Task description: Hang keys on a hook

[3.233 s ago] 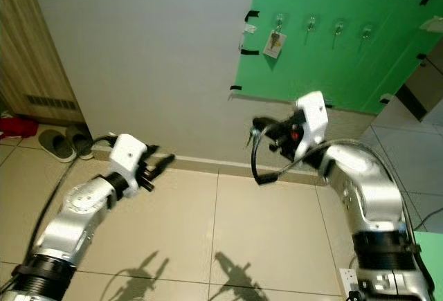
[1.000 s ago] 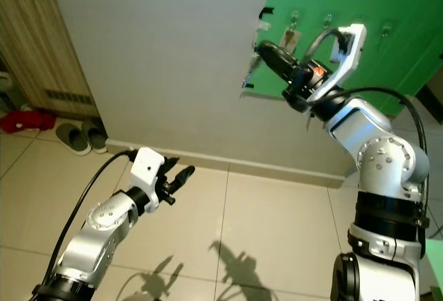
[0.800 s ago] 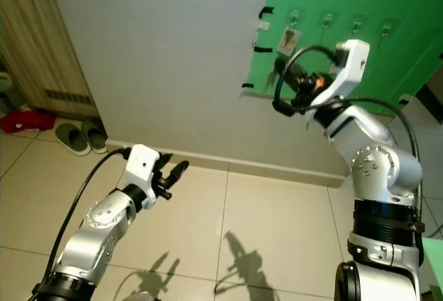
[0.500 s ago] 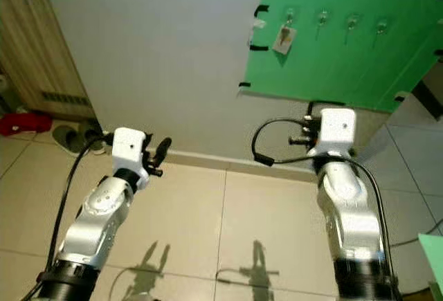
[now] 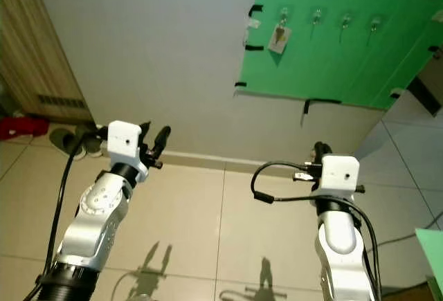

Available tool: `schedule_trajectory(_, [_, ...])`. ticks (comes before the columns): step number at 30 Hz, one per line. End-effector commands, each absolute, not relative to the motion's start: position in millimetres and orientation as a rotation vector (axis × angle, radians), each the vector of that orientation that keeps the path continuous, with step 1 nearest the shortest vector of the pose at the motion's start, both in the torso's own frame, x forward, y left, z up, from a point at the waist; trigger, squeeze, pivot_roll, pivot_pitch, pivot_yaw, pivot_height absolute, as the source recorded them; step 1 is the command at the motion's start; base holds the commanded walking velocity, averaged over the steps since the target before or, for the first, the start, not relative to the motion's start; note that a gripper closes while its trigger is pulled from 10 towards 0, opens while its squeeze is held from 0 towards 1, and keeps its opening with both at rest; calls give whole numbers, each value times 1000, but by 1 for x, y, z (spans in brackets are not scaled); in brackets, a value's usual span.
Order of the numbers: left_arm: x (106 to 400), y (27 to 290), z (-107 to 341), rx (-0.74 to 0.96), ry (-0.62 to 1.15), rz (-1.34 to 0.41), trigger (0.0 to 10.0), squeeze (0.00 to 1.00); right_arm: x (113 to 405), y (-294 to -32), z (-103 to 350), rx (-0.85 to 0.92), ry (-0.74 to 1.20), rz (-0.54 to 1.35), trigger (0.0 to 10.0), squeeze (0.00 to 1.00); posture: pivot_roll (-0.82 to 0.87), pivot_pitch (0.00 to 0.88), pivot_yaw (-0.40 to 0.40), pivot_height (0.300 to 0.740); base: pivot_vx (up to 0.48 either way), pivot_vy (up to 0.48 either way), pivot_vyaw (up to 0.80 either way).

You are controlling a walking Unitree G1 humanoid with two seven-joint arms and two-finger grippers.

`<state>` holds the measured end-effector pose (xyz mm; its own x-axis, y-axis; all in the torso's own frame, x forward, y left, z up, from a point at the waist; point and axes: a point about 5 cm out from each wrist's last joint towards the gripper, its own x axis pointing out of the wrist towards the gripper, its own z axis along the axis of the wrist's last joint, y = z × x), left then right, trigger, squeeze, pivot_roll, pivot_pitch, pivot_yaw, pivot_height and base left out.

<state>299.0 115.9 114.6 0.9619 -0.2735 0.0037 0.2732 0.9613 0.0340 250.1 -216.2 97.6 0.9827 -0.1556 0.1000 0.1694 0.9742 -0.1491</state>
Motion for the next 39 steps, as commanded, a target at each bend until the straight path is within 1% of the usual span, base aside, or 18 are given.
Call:
schedule_trajectory(1, [309, 109, 121, 43, -21, -300, 10000, 0, 258, -214, 101, -103, -119, -174, 10000, 0, -10, 0, -6, 740, 428, 0, 0])
schedule_trajectory(3, [318, 114, 126, 48, -27, -267, 10000, 0, 263, -213, 98, -32, -105, -177, 10000, 0, -14, 0, 0, 740, 429, 0, 0])
schedule_trajectory(4, [318, 114, 126, 48, -27, -267, 10000, 0, 263, -213, 98, -32, -105, -177, 10000, 0, -14, 0, 0, 740, 431, 0, 0])
schedule_trajectory(5, [322, 121, 127, 44, -27, -239, 10000, 0, 265, -211, 94, -12, -78, -167, 10000, 0, -18, 0, 5, 740, 431, 0, 0])
schedule_trajectory(6, [322, 121, 127, 44, -27, -239, 10000, 0, 265, -211, 94, -12, -78, -167, 10000, 0, -18, 0, 5, 740, 431, 0, 0])
schedule_trajectory(8, [319, 130, 123, 33, -16, -184, 10000, 0, 266, -209, 89, -28, -45, -141, 10000, 0, -28, 0, 13, 740, 429, 0, -203])
schedule_trajectory(10, [318, 132, 119, 30, -3, -165, 10000, 0, 268, -208, 88, -40, -37, -127, 10000, 0, -28, 0, 13, 740, 431, 0, -572])
schedule_trajectory(14, [319, 122, 119, 33, -13, -204, 10000, 0, 271, -209, 90, -42, -40, -118, 10000, 0, -33, 0, 11, 740, 429, 0, -747])
schedule_trajectory(21, [321, 121, 118, 29, -8, -208, 10000, 0, 274, -209, 90, -44, -34, -103, 10000, 0, -30, 0, 7, 740, 430, 0, -724])
schedule_trajectory(28, [321, 117, 117, 15, -7, -209, 10000, 0, 287, -200, 99, -42, -46, -37, 10000, 0, -25, 0, -1, 740, 430, 0, 0])
schedule_trajectory(37, [319, 122, 115, -10, -2, -175, 10000, 0, 290, -197, 102, -28, -51, -29, 10000, 0, -21, 0, -1, 740, 430, 0, 0])
schedule_trajectory(39, [320, 125, 115, -24, 4, -146, 10000, 0, 299, -188, 110, -21, -39, 44, 10000, 0, -20, 0, 0, 740, 409, 249, 0])
